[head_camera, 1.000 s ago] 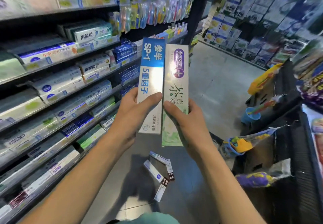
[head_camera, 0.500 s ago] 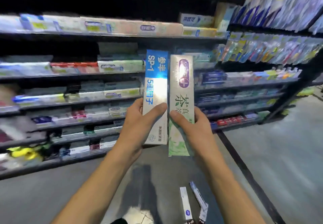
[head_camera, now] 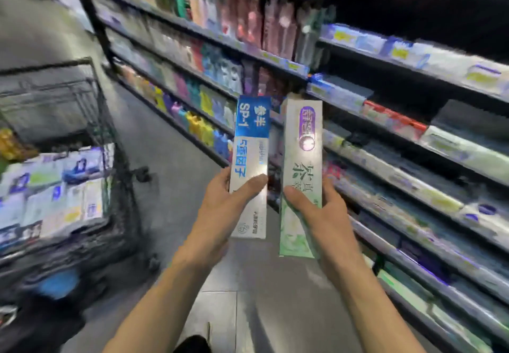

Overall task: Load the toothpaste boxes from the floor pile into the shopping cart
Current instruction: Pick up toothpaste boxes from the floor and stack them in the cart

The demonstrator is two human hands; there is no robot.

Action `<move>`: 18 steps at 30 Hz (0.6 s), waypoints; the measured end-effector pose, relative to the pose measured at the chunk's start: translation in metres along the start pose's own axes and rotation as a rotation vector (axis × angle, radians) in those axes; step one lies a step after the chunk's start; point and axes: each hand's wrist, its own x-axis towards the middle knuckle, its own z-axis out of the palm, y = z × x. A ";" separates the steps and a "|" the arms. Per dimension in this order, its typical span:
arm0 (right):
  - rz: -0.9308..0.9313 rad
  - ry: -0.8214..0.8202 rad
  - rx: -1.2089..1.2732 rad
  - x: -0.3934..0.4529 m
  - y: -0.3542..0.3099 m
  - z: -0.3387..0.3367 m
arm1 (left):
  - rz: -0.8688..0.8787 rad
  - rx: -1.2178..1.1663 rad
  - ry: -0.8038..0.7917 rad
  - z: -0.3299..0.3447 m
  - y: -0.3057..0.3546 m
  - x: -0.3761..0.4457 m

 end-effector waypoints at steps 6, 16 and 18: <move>0.039 -0.258 -0.027 0.034 0.029 0.149 | -0.016 -0.092 0.315 -0.151 0.007 0.010; 0.167 -0.503 -0.043 0.063 0.072 0.404 | -0.007 -0.106 0.508 -0.380 0.021 0.030; 0.183 -0.552 -0.065 0.068 0.078 0.438 | -0.011 -0.103 0.560 -0.412 0.021 0.035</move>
